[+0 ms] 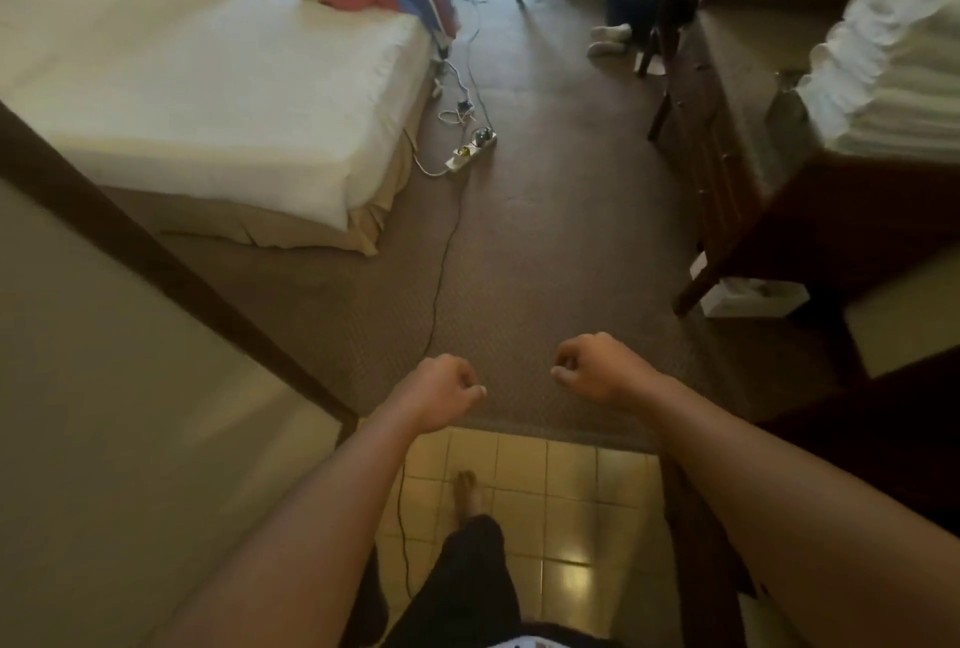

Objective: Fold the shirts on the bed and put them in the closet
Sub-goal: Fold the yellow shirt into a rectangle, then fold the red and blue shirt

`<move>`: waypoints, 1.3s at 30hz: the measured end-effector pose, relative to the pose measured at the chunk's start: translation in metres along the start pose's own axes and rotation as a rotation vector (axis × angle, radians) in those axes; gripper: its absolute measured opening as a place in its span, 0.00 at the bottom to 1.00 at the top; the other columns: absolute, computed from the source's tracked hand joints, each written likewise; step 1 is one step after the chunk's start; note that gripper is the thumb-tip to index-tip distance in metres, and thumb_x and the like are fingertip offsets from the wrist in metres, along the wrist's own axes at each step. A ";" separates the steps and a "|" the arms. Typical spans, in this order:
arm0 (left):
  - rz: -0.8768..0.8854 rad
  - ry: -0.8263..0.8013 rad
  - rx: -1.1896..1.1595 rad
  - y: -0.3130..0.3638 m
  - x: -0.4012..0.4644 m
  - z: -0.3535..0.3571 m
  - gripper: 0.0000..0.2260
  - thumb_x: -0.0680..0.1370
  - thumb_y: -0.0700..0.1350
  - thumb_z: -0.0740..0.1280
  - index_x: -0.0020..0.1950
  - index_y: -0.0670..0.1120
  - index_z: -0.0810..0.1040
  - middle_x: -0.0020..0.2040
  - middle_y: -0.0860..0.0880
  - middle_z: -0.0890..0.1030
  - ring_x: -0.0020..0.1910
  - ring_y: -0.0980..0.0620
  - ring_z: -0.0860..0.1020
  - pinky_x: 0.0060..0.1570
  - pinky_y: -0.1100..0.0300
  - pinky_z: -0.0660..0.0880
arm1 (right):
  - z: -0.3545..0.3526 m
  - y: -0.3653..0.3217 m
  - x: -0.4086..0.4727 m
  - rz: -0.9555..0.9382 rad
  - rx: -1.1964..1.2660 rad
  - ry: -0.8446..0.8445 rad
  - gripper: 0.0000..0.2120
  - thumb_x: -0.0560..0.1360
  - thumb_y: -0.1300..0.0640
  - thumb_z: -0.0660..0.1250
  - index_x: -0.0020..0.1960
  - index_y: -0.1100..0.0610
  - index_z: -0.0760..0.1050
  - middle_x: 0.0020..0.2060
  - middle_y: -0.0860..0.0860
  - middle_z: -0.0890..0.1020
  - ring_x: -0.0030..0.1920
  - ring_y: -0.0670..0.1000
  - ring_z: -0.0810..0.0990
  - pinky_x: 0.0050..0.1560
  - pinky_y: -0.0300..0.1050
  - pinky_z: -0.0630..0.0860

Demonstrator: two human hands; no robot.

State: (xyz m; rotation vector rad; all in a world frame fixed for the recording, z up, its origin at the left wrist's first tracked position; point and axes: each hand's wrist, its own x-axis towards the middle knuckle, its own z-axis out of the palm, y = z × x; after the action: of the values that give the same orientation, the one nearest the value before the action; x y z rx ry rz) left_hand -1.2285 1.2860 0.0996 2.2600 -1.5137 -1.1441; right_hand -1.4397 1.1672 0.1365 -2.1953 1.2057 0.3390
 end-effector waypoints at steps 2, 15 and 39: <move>-0.013 -0.010 -0.051 -0.003 0.030 -0.022 0.13 0.81 0.53 0.67 0.62 0.48 0.81 0.57 0.49 0.83 0.54 0.53 0.81 0.57 0.49 0.80 | -0.021 -0.004 0.036 -0.007 0.007 -0.010 0.12 0.82 0.51 0.64 0.59 0.56 0.80 0.52 0.52 0.82 0.50 0.51 0.81 0.55 0.54 0.81; -0.051 -0.046 0.011 -0.030 0.248 -0.228 0.13 0.81 0.54 0.68 0.58 0.47 0.83 0.53 0.48 0.82 0.52 0.51 0.80 0.53 0.55 0.78 | -0.152 -0.051 0.289 0.007 -0.014 -0.038 0.12 0.81 0.48 0.64 0.55 0.54 0.81 0.49 0.50 0.83 0.47 0.50 0.82 0.52 0.55 0.82; -0.252 0.109 -0.183 -0.026 0.624 -0.478 0.12 0.81 0.54 0.68 0.57 0.48 0.83 0.54 0.49 0.83 0.51 0.50 0.81 0.56 0.51 0.80 | -0.379 -0.101 0.748 -0.158 -0.065 -0.141 0.11 0.80 0.50 0.65 0.56 0.53 0.82 0.51 0.50 0.83 0.51 0.50 0.81 0.55 0.53 0.81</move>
State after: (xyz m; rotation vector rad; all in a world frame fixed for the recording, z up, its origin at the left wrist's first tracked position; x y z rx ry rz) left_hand -0.7692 0.6469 0.1057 2.3898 -1.0606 -1.1471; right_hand -0.9659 0.4685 0.1088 -2.2640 0.9516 0.4649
